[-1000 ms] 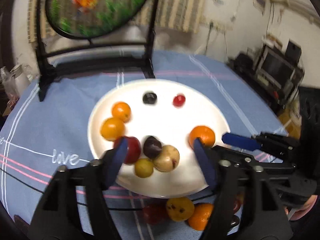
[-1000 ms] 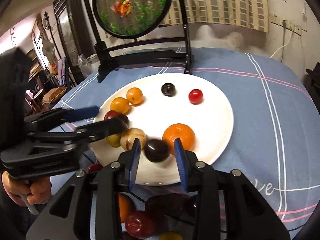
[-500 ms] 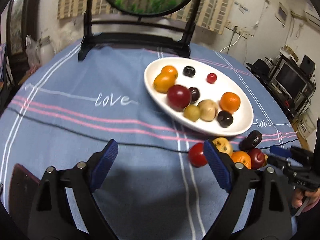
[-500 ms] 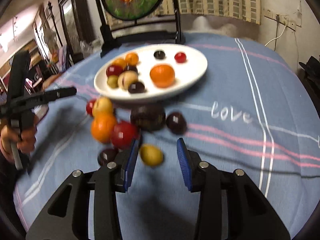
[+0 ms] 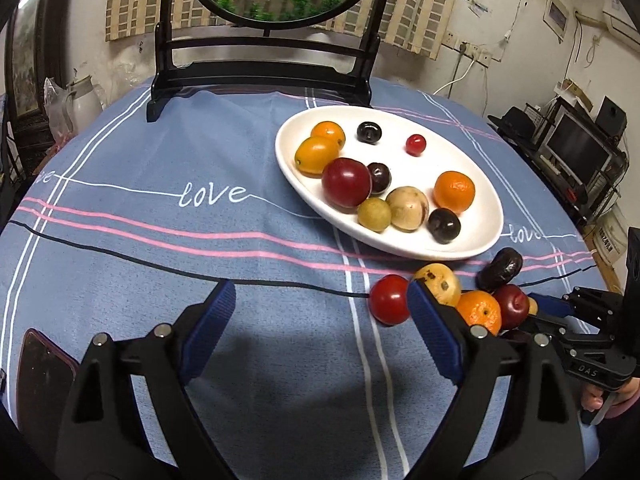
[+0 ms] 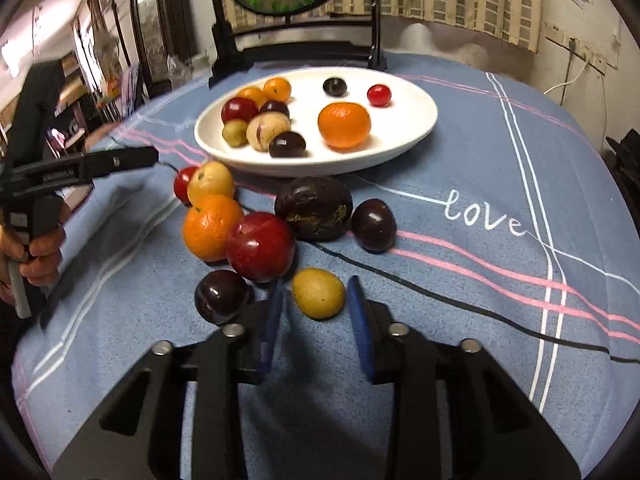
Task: Organize fruits
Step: 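Move the left tool to the red fruit while the right tool approaches the yellow fruit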
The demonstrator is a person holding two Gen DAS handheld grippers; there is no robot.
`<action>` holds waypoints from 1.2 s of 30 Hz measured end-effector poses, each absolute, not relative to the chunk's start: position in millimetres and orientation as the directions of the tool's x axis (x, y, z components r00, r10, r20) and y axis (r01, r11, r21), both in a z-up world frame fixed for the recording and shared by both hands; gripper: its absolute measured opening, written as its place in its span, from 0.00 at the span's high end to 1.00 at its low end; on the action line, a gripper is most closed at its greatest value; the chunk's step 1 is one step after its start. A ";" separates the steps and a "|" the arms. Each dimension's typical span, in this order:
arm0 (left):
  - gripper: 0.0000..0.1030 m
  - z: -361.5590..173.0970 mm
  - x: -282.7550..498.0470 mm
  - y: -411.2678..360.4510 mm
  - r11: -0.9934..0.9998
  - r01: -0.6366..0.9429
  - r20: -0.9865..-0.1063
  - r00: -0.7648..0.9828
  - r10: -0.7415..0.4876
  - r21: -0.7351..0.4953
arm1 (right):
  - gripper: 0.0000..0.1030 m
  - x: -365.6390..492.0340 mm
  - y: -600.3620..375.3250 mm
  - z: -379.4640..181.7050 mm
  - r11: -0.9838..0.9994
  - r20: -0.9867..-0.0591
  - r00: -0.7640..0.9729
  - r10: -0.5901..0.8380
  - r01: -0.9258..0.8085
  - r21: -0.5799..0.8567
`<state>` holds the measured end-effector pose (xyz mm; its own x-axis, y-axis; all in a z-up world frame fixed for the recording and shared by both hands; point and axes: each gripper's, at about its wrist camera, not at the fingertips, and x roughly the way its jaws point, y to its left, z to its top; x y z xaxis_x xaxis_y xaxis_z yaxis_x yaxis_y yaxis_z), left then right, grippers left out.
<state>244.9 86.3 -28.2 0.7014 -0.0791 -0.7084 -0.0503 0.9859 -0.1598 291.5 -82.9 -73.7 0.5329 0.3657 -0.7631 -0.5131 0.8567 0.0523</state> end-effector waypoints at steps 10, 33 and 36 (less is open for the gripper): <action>0.43 -34.3 241.2 47.5 0.983 0.177 -0.706 0.701 -0.098 0.040 | 0.74 295.8 -102.3 -70.8 0.874 -0.760 0.506 0.408 -0.455 0.167; 0.54 -48.9 258.7 38.4 0.934 0.357 -0.745 0.626 -0.230 0.011 | 0.74 298.9 -107.7 -72.8 0.875 -0.767 0.484 0.421 -0.439 0.203; 0.55 -49.0 259.2 37.4 0.931 0.364 -0.747 0.623 -0.233 0.013 | 0.74 298.8 -107.8 -72.7 0.875 -0.767 0.484 0.421 -0.439 0.203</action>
